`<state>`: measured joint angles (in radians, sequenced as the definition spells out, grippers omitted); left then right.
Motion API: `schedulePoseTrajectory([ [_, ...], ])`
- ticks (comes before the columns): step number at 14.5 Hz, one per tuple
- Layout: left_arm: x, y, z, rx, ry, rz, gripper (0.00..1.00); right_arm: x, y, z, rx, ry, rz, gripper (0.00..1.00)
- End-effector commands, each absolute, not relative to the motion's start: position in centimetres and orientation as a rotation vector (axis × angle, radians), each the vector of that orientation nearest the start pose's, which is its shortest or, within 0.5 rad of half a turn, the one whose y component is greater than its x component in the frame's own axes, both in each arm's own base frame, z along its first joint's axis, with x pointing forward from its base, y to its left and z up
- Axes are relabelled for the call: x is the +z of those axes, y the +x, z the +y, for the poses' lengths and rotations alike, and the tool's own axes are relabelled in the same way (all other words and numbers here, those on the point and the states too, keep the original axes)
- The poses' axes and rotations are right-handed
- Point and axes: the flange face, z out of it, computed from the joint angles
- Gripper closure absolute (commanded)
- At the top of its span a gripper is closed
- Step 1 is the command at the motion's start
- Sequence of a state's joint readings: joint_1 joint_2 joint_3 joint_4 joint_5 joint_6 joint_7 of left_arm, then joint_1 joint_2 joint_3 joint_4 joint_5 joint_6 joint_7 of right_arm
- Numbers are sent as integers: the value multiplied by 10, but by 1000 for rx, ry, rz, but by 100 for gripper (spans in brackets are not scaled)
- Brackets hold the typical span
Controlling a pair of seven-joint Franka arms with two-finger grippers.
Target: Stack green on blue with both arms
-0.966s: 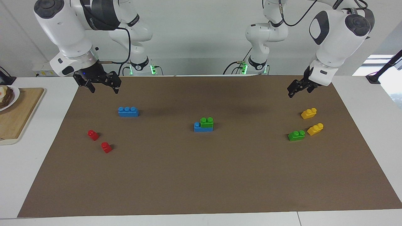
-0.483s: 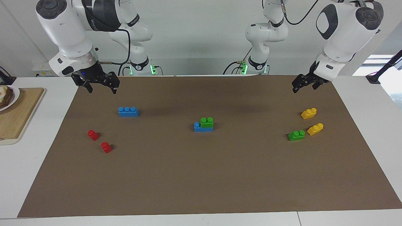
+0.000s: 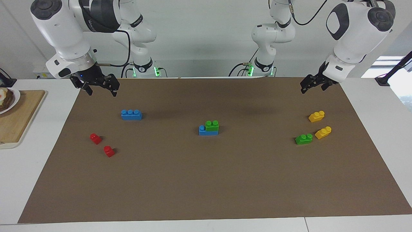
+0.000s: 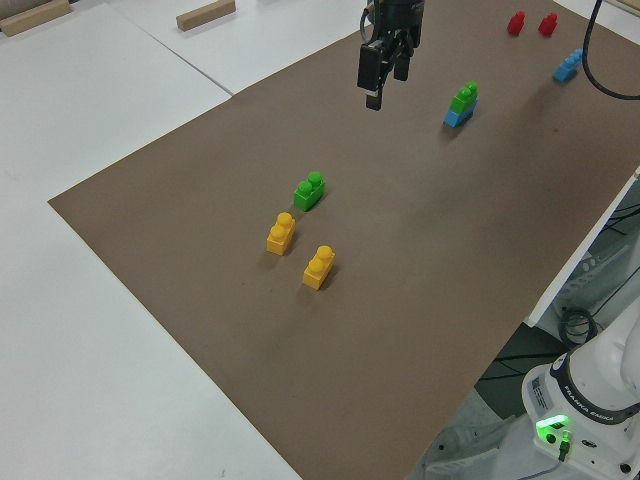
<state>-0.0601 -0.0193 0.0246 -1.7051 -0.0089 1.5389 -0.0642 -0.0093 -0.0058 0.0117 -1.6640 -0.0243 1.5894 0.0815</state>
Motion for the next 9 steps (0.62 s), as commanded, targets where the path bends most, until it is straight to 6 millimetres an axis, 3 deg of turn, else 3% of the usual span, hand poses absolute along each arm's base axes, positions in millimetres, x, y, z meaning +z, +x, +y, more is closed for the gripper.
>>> schedulePoseTrajectory([
  [1,583,545,-23,198,-3139,33,0,587,546,-5,111,-3142,147,2],
  [3,594,556,-26,198,-3137,46,0,587,546,-5,106,-3142,145,2],
  [4,595,556,-43,181,-3135,86,0,587,546,-5,108,-3143,137,2],
  [7,588,547,-62,216,-3115,119,0,587,547,-6,106,-3146,94,2],
  [9,587,549,-63,193,-3119,74,0,588,547,-5,101,-3147,79,2],
])
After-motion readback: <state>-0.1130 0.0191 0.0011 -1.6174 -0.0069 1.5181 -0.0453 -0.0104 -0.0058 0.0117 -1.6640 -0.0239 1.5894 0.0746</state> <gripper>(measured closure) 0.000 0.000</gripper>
